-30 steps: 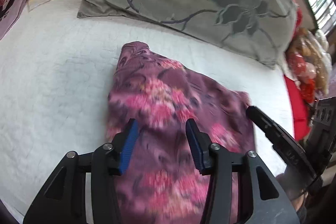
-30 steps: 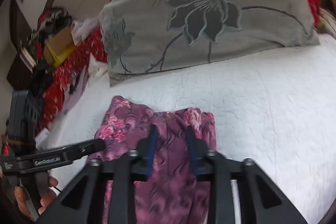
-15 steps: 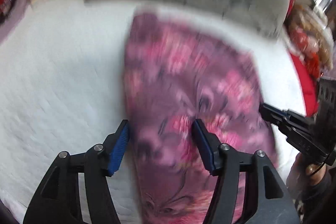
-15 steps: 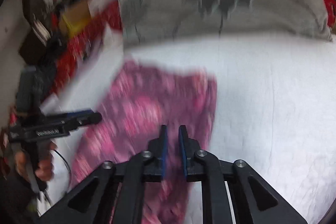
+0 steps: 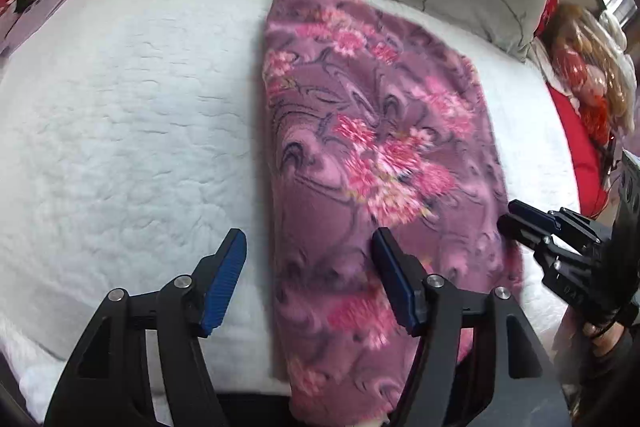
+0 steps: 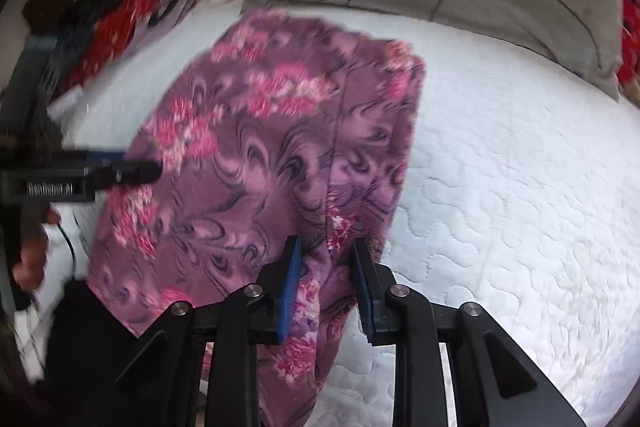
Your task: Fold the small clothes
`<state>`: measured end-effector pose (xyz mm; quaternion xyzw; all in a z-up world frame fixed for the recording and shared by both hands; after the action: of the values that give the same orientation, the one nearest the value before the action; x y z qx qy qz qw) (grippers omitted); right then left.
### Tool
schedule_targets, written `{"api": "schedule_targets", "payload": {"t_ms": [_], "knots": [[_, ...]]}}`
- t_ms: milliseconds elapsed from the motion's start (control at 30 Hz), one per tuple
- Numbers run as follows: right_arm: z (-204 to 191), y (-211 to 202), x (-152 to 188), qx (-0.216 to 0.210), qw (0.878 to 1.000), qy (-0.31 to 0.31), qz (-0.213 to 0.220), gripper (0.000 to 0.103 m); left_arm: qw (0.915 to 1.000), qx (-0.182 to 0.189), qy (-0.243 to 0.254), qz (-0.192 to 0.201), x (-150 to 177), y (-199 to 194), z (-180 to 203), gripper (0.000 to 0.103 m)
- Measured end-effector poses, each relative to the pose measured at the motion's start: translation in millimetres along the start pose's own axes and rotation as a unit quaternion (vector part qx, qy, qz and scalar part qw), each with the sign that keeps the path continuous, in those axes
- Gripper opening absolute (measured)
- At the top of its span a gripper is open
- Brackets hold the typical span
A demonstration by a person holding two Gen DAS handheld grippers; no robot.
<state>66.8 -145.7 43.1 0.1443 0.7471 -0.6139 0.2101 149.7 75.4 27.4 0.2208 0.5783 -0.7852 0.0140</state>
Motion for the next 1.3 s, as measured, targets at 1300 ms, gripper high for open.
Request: {"api": "schedule_targets", "payload": {"t_ms": [1300], "knots": [[21,-6,-18,-0.085,0.989,0.110,0.041,0.016,0.9974,0.040,-0.052,0.029,-35,3,-11,0.082]]}}
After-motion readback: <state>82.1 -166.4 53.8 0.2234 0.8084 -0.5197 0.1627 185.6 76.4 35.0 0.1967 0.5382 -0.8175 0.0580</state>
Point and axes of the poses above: each gripper's, at about its wrist camera, not at the fingertips, and y roughly the way its jaws point, z to its right, x to its underside, the point moved 1 cm from there along y, roughly the way its jaws point
